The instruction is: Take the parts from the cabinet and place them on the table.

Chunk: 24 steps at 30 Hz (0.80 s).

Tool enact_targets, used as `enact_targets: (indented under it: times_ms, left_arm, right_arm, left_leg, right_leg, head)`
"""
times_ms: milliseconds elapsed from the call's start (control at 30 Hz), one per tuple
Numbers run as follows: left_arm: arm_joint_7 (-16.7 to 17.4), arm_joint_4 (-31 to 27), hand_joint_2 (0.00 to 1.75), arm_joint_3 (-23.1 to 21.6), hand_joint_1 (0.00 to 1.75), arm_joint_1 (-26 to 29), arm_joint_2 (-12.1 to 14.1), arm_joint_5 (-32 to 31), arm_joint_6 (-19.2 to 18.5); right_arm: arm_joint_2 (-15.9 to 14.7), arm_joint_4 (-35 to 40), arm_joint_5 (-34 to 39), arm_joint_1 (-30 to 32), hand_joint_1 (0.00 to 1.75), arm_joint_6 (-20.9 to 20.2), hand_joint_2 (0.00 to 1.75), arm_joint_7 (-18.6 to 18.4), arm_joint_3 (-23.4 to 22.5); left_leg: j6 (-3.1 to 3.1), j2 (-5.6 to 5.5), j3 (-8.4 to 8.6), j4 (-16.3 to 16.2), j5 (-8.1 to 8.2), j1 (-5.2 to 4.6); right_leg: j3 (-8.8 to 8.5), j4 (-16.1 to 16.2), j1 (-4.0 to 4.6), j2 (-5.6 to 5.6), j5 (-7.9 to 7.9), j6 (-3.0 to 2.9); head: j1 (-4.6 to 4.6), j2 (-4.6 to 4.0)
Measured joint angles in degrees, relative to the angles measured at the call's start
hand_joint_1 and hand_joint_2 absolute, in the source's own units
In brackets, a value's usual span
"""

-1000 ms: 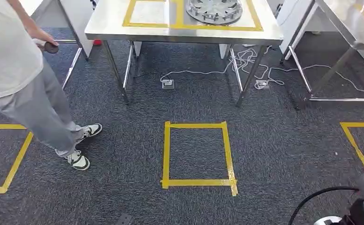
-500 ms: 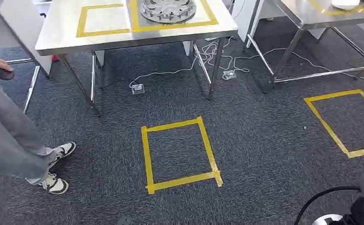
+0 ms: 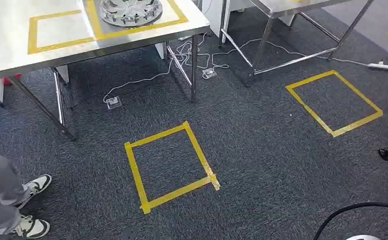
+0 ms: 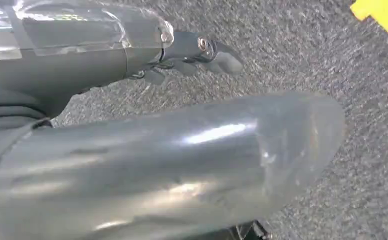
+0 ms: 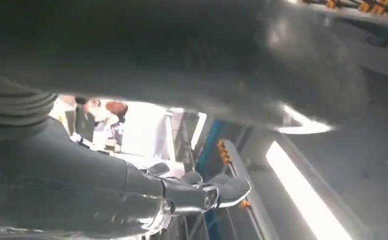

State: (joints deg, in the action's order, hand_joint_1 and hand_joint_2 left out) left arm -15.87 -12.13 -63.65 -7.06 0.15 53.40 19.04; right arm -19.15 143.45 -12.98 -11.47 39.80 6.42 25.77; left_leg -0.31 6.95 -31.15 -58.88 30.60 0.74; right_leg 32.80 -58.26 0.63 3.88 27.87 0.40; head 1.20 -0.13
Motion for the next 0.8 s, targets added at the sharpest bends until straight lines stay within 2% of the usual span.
enact_targets:
  times_ms: [67,100,133,167,200,233,267,300,333,367,400,433,467,500,567,600,633,667,700,733,767,800]
  left_arm:
    - [-0.2,0.0,0.0,0.0,0.0,-0.1,0.0,0.1,0.0]
    - [-0.3,0.0,0.0,0.0,0.0,-0.2,0.1,0.1,0.2]
    - [-0.5,0.0,0.0,0.0,0.0,-0.3,0.2,0.2,0.2]
    - [-0.6,0.0,0.0,0.0,0.0,-0.2,0.4,0.3,0.4]
    - [-0.6,0.0,0.0,0.0,0.0,-0.1,0.5,0.5,0.5]
    - [-0.6,0.0,0.0,0.0,0.0,0.1,0.8,0.5,0.6]
    - [-0.5,0.0,0.0,0.0,0.0,0.3,0.9,0.4,0.6]
    - [-0.5,0.0,0.0,0.0,0.0,0.4,1.2,0.1,0.7]
    - [-0.4,0.0,0.0,0.0,0.0,0.4,1.4,-0.3,0.7]
    - [-0.3,0.0,0.0,0.0,0.0,0.4,1.6,-0.6,0.7]
    - [-0.2,0.0,0.0,0.0,0.0,0.4,1.8,-0.8,0.7]
    - [0.0,0.0,0.0,0.0,0.0,0.4,2.1,-0.9,0.7]
    - [0.2,0.0,0.0,0.0,0.0,0.4,2.3,-0.9,0.7]
    - [0.4,0.0,0.0,-0.1,0.0,0.4,2.3,-1.0,0.7]
    - [0.5,0.1,0.0,-0.2,0.0,0.5,2.6,-1.2,0.6]
    - [0.6,0.0,0.0,-0.2,0.0,0.4,2.6,-1.4,0.6]
    - [0.6,0.1,0.0,-0.3,0.0,0.3,2.9,-1.8,0.5]
    - [0.7,0.1,0.0,-0.5,0.0,0.4,2.9,-2.2,0.4]
    - [0.7,0.1,0.0,-0.5,0.0,0.5,2.9,-2.5,0.3]
    - [0.7,0.1,0.0,-0.6,0.0,0.6,2.9,-2.9,0.4]
    - [0.7,0.1,0.0,-0.8,0.0,0.5,3.0,-3.4,0.6]
    - [0.7,0.2,0.0,-1.0,0.0,0.5,3.0,-4.1,0.9]
  right_arm:
    - [0.0,0.4,0.5,0.2,0.0,0.0,0.0,0.8,0.0]
    - [0.0,0.7,0.7,0.4,0.0,0.0,0.0,1.2,0.0]
    - [0.0,1.0,0.8,0.4,0.0,0.0,0.0,1.8,-0.1]
    - [0.0,1.1,0.8,0.4,0.0,0.0,0.0,2.3,0.0]
    - [0.1,1.1,0.8,0.7,0.0,0.0,0.0,2.6,0.0]
    - [0.3,1.2,0.8,1.2,0.0,0.0,0.0,2.9,0.0]
    - [0.3,1.3,0.8,1.6,0.0,0.0,0.0,3.2,0.0]
    - [0.3,1.3,0.9,1.8,0.0,0.0,0.0,3.4,0.0]
    - [0.4,1.3,1.0,2.2,0.0,0.0,0.0,3.5,0.0]
    - [0.5,1.3,1.2,2.7,0.0,0.0,0.0,3.9,0.0]
    - [0.6,1.3,1.6,3.1,0.0,0.0,0.0,4.4,0.0]
    - [0.7,1.3,1.8,3.8,0.0,0.0,0.0,4.9,0.0]
    - [0.9,1.3,2.3,4.0,0.0,0.0,0.0,5.5,0.0]
    - [1.1,1.3,3.0,4.6,0.0,0.0,0.0,6.2,0.0]
    - [1.3,1.3,3.8,5.7,0.0,0.0,0.0,7.6,0.0]
    - [1.4,1.3,4.1,5.9,0.0,0.0,0.0,8.0,0.0]
    - [1.5,1.3,4.4,6.2,0.0,0.0,0.0,8.6,0.0]
    - [1.5,1.3,4.7,6.2,0.0,0.0,0.0,9.2,0.0]
    - [1.6,1.2,4.7,6.4,0.0,0.0,0.0,9.6,0.0]
    - [1.7,1.2,4.6,6.6,0.0,0.0,0.0,9.8,0.0]
    - [1.7,1.1,4.4,6.6,0.0,0.0,0.0,9.9,0.0]
    - [1.8,1.1,4.3,6.6,0.0,0.0,0.0,9.9,0.0]
  left_leg:
    - [-0.65,1.17,0.82,0.6,0.03,0.06]
    - [-1.19,-0.82,0.8,0.5,0.61,0.25]
    - [-1.26,-5.62,0.47,-1.0,1.74,0.37]
    - [-1.16,-7.5,-1.31,-4.6,3.88,0.26]
    - [-1.19,-7.8,-3.76,-9.3,6.03,0.2]
    - [-1.22,-7.7,-6.1,-13.5,7.45,0.2]
    - [-1.22,-7.49,-7.7,-15.8,7.55,0.2]
    - [-1.22,-7.26,-7.95,-15.4,6.26,0.21]
    - [-1.17,-7.27,-7.25,-13.0,3.81,0.26]
    - [-1.13,-7.66,-5.49,-8.7,0.65,0.32]
    - [-1.08,-9.61,-3.54,-4.0,-2.12,0.41]
    - [-0.83,-14.27,-2.5,-2.0,-1.81,0.89]
    - [-0.87,-14.26,-1.65,-0.2,-1.25,1.08]
    - [-0.76,-13.58,-1.69,-0.6,-1.11,0.73]
    - [-0.21,-11.7,-1.42,-0.4,-1.03,0.63]
    - [-0.02,-10.62,-1.13,0.0,-1.1,1.15]
    - [0.21,-9.6,-0.75,0.1,-0.95,1.04]
    - [0.56,-8.33,-0.45,0.2,-0.7,0.96]
    - [0.68,-7.21,-0.28,0.2,-0.49,0.81]
    - [0.67,-5.92,-0.19,0.2,-0.28,0.68]
    - [0.65,-4.85,-0.07,0.1,-0.02,0.65]
    - [0.54,-3.77,0.24,0.1,0.25,0.64]
  right_leg:
    - [0.01,0.5,0.04,-1.28,-0.13,-0.66]
    - [-0.87,1.5,-0.63,-1.69,-0.69,-1.1]
    - [-1.06,2.0,-0.55,-2.06,-0.89,-1.36]
    - [-1.07,2.1,-0.55,-2.57,-1.04,-1.61]
    - [-1.06,2.0,-0.48,-3.23,-1.01,-1.77]
    - [-1.07,2.0,-0.35,-3.97,-0.93,-1.88]
    - [-1.07,1.8,-0.25,-4.87,-0.86,-1.97]
    - [-1.08,1.7,-0.23,-5.7,-0.79,-1.99]
    - [-1.15,1.5,-0.25,-6.59,-0.6,-1.91]
    - [-1.22,1.1,-0.31,-7.43,-0.37,-1.79]
    - [-1.22,0.7,-0.43,-8.15,-0.05,-1.53]
    - [-0.96,0.2,-0.56,-8.73,0.37,-1.19]
    - [-0.52,-0.5,-0.56,-9.64,0.68,-0.78]
    - [-0.14,-0.3,-0.9,-10.39,0.5,-0.44]
    - [0.18,-0.1,-1.12,-12.38,0.28,0.28]
    - [0.25,-0.4,-1.12,-12.71,0.49,0.37]
    - [0.77,-1.7,-0.68,-9.03,1.34,0.71]
    - [2.41,-5.1,-0.75,-6.49,3.28,1.13]
    - [4.7,-9.4,-0.87,-5.1,5.38,1.45]
    - [7.15,-14.0,-1.06,-4.41,7.17,1.72]
    - [8.77,-16.9,-1.19,-4.14,7.81,1.88]
    - [8.94,-17.2,-1.27,-3.96,6.94,1.9]
  head:
    - [0.07,0.0]
    - [0.0,0.0]
    - [-0.31,-0.02]
    - [-0.39,0.0]
    - [-0.68,-0.02]
    - [-0.79,0.0]
    - [-0.83,0.0]
    - [-0.83,0.0]
    - [-0.85,0.0]
    - [-0.85,0.0]
    - [-0.87,0.0]
    - [-0.9,0.0]
    - [-0.85,-0.02]
    - [-0.87,0.0]
    - [-0.94,-0.02]
    - [-1.01,0.0]
    - [-0.63,-0.02]
    - [-0.09,0.0]
    - [-0.02,-0.02]
    - [0.02,0.0]
    - [0.02,0.0]
    - [0.04,0.0]
